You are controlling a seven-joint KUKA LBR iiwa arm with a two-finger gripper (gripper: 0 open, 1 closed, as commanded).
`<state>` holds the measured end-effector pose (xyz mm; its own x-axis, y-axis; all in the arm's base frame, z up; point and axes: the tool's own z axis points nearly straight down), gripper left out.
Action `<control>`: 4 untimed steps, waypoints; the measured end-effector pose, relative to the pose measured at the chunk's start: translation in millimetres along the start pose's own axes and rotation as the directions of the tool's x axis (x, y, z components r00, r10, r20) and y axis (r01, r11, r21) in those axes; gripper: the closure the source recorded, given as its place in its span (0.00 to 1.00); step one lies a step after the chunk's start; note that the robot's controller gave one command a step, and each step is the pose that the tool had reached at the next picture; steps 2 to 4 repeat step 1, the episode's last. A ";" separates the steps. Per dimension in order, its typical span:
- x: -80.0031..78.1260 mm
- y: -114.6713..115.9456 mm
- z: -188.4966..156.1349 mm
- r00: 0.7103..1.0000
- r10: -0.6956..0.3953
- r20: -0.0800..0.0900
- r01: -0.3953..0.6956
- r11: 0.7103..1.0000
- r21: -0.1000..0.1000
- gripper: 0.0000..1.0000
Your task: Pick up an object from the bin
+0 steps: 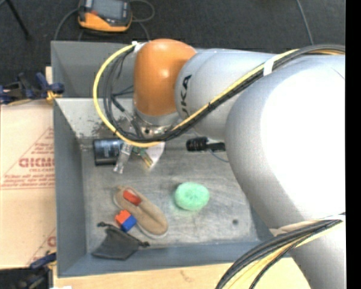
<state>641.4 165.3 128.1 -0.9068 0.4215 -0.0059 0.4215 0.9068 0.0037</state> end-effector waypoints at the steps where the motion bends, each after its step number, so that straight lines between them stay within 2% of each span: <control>1: 14.8 36.7 -157.2 1.000 0.016 0.002 -0.016 1.000 0.000 1.00; 4: 14.8 36.7 -157.2 1.000 0.016 0.002 -0.016 1.000 0.000 1.00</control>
Offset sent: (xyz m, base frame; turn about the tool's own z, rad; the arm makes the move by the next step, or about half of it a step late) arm 0.0000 0.0000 0.0000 0.0000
